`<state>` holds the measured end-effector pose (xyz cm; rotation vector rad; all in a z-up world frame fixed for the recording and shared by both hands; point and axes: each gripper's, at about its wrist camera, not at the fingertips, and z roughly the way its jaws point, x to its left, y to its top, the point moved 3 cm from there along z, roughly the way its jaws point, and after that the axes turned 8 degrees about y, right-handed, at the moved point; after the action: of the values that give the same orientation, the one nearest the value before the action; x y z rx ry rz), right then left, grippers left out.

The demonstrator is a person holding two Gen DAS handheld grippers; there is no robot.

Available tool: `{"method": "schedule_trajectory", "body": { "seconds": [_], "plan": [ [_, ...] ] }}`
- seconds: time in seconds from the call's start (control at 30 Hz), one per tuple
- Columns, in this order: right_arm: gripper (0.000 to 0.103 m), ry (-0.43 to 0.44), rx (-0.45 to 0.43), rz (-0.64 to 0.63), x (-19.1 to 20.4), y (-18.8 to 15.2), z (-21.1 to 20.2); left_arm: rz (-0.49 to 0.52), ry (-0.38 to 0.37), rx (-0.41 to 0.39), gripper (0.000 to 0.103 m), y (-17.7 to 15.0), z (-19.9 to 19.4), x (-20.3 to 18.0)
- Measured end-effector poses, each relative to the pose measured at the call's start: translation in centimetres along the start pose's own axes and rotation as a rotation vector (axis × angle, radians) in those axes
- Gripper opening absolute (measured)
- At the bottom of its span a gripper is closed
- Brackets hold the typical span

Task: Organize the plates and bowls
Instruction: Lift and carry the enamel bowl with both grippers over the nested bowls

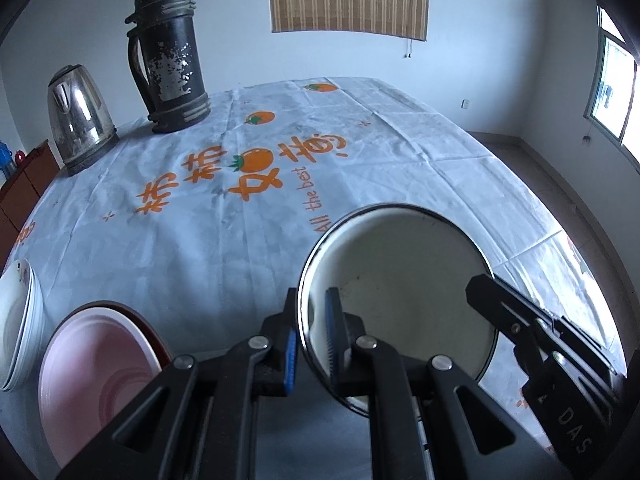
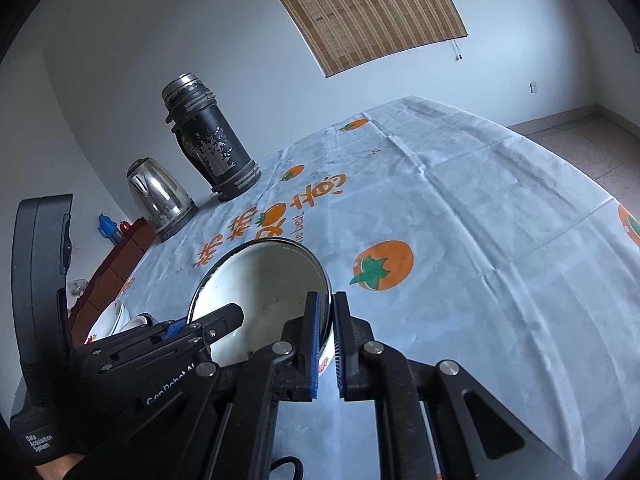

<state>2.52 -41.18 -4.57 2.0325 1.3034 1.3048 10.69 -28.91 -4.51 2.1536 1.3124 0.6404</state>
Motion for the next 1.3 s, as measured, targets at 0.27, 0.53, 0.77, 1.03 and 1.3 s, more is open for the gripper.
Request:
{"method": "schedule_trajectory", "body": {
  "seconds": [0.27, 0.53, 0.77, 1.03, 1.3],
  "plan": [
    [0.007, 0.024, -0.017, 0.004, 0.3, -0.5, -1.1, 0.012, 0.022, -0.067, 0.009, -0.6, -1.8, 0.2],
    [0.007, 0.018, -0.043, -0.001, 1.2, -0.8, -2.0, -0.007, 0.001, -0.083, 0.009, -1.2, -2.7, 0.8],
    [0.007, 0.028, -0.062, 0.014, 1.9, -1.3, -2.9, 0.004, -0.016, -0.1, 0.009, -2.0, -3.8, 1.3],
    [0.007, -0.008, -0.072, -0.006, 3.1, -2.9, -4.1, 0.008, -0.036, -0.108, 0.009, -3.2, -4.9, 2.0],
    [0.007, -0.019, -0.075, 0.017, 4.2, -4.0, -5.3, 0.009, -0.053, -0.108, 0.009, -4.3, -5.8, 2.7]
  ]
}}
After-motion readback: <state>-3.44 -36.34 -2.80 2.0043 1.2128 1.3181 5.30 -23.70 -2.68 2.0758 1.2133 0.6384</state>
